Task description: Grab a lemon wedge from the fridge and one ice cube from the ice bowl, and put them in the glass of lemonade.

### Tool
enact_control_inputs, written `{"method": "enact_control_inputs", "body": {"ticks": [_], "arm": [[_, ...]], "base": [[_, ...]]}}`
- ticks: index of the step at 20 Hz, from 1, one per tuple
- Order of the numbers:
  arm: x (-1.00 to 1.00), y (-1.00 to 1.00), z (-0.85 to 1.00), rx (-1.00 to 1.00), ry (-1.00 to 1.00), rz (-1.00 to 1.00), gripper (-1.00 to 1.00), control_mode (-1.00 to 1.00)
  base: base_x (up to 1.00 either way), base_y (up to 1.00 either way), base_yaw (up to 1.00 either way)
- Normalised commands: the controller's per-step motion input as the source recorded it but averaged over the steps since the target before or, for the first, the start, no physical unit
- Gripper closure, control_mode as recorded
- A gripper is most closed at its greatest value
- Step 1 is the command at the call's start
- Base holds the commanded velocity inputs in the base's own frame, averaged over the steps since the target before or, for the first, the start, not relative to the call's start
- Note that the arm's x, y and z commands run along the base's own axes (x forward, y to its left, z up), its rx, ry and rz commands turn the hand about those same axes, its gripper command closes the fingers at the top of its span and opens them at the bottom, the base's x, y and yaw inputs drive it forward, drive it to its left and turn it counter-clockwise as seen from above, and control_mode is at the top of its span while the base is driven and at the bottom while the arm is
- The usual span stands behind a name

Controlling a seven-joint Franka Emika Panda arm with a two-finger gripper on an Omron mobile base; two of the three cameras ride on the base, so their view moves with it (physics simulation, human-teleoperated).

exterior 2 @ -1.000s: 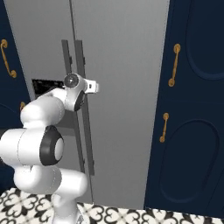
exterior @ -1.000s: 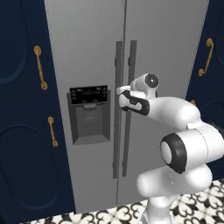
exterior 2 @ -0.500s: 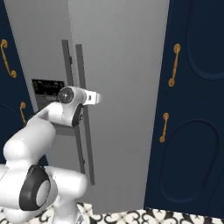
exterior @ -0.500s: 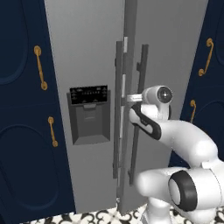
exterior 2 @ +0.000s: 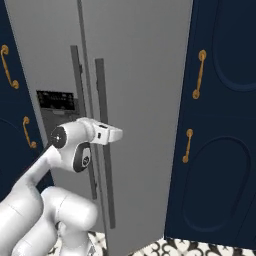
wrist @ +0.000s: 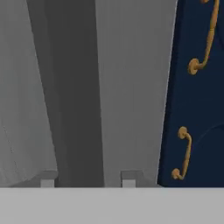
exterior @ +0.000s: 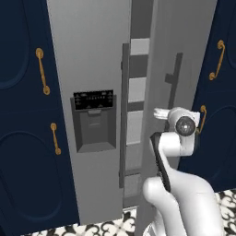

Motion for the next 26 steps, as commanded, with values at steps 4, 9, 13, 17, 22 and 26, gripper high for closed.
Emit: {"method": "enact_control_inputs", "body": {"ticks": [4,9,13,17,22,26], "arm": [[-1.00,-0.26,1.00,0.05,-0.15,-0.27,-1.00,-1.00],[-0.98,0.17,1.00,0.00,-0.07,-0.17,-1.00,-1.00],[-0.40,0.93,0.93,0.00,0.00,-0.22,-1.00,-1.00],[0.00,0.99,0.24,0.00,0.00,-0.30,-1.00,-1.00],[0.35,0.45,0.00,0.00,-0.06,-0.21,-1.00,-1.00],[0.42,-0.19,0.00,0.00,-0.08,0.00,-1.00,-1.00]], "base": [[0.00,0.00,0.00],[0.00,0.00,0.00],[0.00,0.00,0.00],[0.00,0.00,0.00],[0.00,0.00,0.00],[0.00,0.00,0.00]]}}
